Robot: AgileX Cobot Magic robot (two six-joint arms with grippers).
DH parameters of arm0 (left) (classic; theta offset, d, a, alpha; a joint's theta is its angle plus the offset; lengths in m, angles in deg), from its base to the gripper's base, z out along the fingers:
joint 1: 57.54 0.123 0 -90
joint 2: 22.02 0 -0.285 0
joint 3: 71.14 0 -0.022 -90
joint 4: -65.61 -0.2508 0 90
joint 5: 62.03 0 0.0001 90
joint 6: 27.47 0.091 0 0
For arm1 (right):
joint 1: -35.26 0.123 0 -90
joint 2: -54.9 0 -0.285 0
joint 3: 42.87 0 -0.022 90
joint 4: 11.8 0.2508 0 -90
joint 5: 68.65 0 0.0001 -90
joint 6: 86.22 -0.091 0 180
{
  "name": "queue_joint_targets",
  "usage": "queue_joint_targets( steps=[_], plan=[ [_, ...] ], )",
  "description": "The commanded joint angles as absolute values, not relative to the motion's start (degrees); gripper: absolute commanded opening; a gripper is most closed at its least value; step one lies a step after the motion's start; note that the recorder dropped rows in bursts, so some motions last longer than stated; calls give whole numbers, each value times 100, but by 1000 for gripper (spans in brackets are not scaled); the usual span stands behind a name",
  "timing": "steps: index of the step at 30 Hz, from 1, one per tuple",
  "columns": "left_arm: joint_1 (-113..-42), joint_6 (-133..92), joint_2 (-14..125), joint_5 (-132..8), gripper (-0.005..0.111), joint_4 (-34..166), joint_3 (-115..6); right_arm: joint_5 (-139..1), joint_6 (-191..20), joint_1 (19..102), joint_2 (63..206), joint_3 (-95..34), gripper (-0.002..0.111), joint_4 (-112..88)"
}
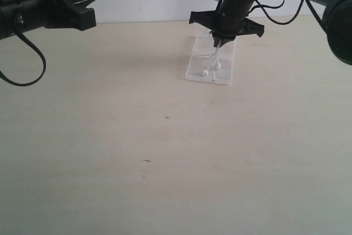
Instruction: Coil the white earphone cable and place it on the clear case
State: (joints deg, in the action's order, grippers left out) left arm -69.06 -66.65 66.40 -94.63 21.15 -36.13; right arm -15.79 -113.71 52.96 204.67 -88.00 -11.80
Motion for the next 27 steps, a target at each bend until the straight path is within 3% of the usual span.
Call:
queue_joint_targets(
  steps=[1, 9, 20, 27],
  plan=[
    [-6880, -6648, 6644, -9538, 0, 2194, -3593, -1505, -11187, 5323, 20463, -8837, 11, -1107],
    [-6880, -6648, 6644, -9538, 0, 2194, -3593, -1246, -10910, 5323, 20463, -8876, 42, -1119],
    [-6880, -6648, 6644, -9574, 0, 2194, -3593, -581, -10587, 5323, 20463, -9283, 44, -1180],
    [-6880, -6648, 6644, -9623, 0, 2194, -3593, -491, -10287, 5427, 20492, -9286, 53, -1180]
  ],
)
